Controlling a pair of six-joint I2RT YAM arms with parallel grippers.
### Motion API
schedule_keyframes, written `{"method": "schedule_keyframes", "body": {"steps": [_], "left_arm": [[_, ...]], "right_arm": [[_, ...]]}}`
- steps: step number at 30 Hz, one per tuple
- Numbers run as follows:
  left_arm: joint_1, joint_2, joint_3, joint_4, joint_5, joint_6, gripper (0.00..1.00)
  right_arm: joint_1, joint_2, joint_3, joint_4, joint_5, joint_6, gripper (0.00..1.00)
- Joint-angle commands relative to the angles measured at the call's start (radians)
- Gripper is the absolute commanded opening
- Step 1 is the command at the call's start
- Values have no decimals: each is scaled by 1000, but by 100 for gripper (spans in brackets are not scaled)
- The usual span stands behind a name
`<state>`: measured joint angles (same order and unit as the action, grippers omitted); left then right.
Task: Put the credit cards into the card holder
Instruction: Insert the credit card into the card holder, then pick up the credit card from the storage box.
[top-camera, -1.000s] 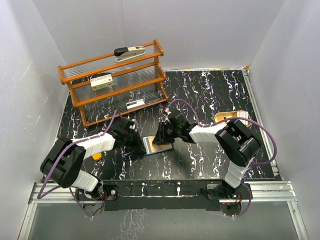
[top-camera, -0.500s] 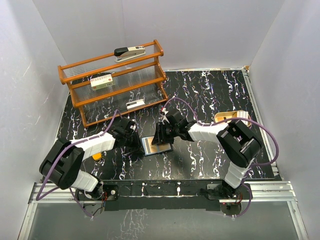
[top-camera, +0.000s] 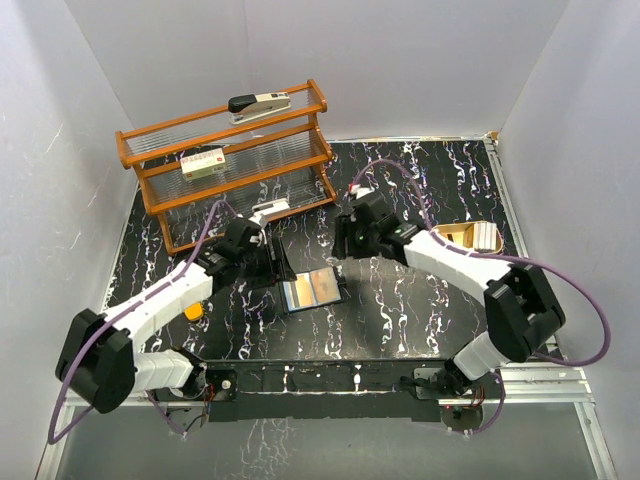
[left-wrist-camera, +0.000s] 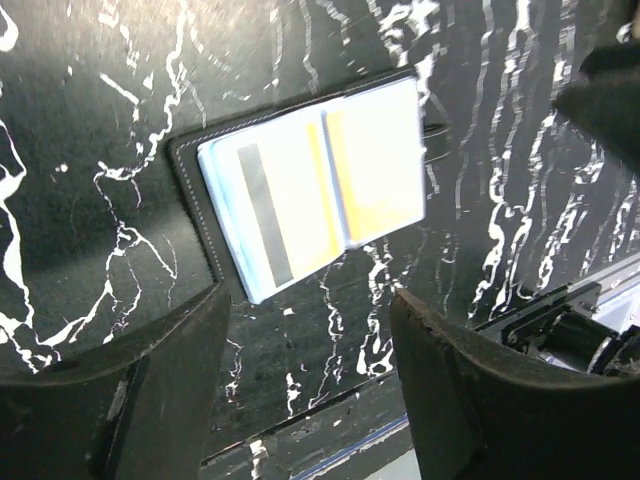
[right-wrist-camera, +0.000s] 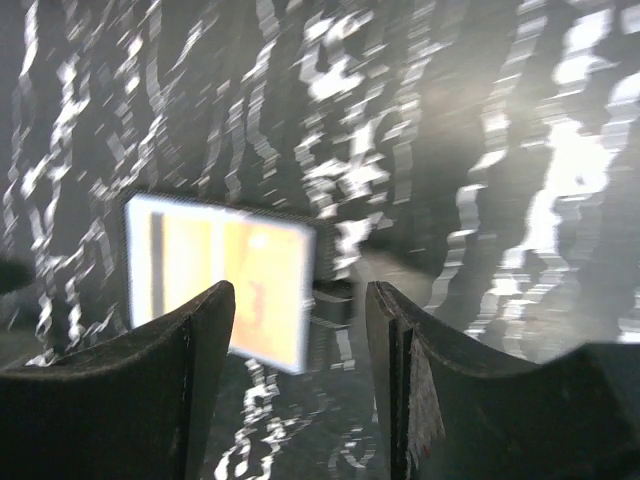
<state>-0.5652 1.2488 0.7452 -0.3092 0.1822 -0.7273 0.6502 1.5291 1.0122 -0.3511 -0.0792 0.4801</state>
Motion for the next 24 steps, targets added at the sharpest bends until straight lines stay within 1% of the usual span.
{"method": "schedule_keyframes", "body": {"steps": [1, 3, 5, 10, 12, 13, 16, 19, 24], "left_arm": [[-2, -82, 66, -80, -27, 50, 65], [-3, -106, 76, -88, -25, 66, 67], [-3, -125, 86, -92, -23, 88, 74], [-3, -138, 93, -122, -65, 166, 79], [-3, -134, 102, -138, -73, 187, 94], [-4, -131, 107, -145, -73, 198, 98], [-2, -137, 111, -153, -72, 228, 99], [-3, -161, 92, -138, -80, 256, 99], [-4, -184, 94, -150, -89, 271, 99]], "right_arm": [[-148, -53, 82, -123, 203, -121, 54], [-210, -56, 96, -140, 251, -159, 54], [-263, -50, 119, -170, 329, -202, 55], [-353, -15, 153, -170, 492, -291, 55], [-383, 13, 172, -180, 552, -302, 55], [-399, 31, 183, -190, 581, -308, 56], [-452, 81, 221, -214, 649, -331, 55], [-510, 108, 243, -216, 675, -338, 54], [-552, 136, 243, -218, 728, -352, 55]]}}
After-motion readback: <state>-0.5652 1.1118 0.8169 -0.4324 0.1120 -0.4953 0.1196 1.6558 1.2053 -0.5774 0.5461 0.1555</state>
